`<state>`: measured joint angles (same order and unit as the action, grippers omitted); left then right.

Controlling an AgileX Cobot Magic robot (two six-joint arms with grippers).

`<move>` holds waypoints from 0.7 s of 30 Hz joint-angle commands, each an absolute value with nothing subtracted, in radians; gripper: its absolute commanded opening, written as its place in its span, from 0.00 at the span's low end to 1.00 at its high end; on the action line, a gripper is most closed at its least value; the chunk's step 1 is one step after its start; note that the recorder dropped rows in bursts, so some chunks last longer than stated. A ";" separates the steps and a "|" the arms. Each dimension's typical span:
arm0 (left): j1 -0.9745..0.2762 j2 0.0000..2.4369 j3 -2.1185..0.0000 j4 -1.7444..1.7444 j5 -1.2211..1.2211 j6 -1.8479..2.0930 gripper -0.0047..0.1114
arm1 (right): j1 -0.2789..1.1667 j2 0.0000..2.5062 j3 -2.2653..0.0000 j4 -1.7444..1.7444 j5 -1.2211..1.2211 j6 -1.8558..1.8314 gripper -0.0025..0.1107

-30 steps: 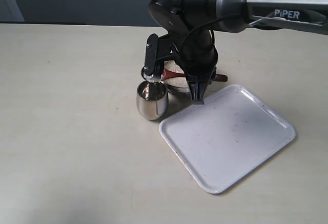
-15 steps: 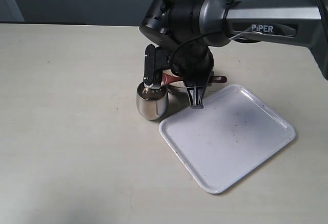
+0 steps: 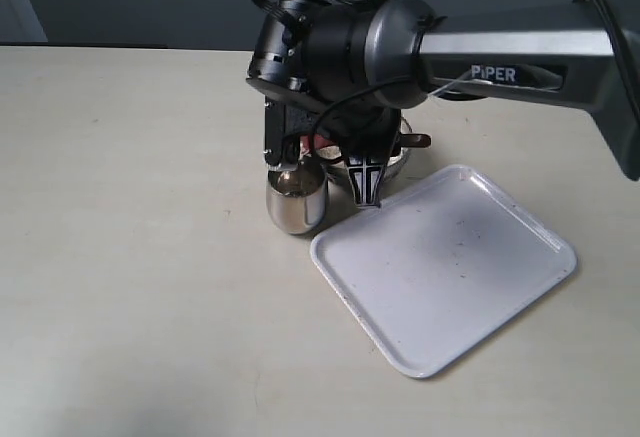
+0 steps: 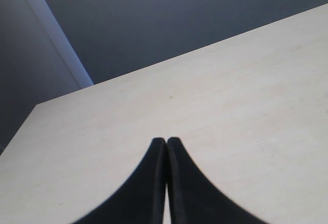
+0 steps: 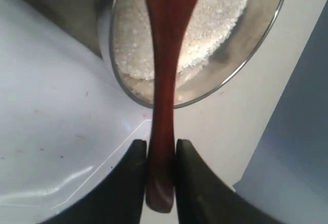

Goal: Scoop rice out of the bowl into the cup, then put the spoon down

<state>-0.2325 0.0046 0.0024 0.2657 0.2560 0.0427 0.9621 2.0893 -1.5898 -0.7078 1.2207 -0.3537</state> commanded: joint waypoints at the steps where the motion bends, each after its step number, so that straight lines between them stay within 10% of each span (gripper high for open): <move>1: -0.240 0.000 0.000 0.263 0.247 0.036 0.04 | 0.974 2.085 -1.578 -0.725 1.221 -0.331 0.01; 21: -0.240 0.000 0.000 0.263 0.247 0.036 0.04 | 1.037 2.085 -1.519 -0.889 1.221 -0.206 0.01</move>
<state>-0.2325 0.0046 0.0024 0.2657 0.2560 0.0427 1.0381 2.0893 -1.5263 -0.8665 1.2204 -0.2227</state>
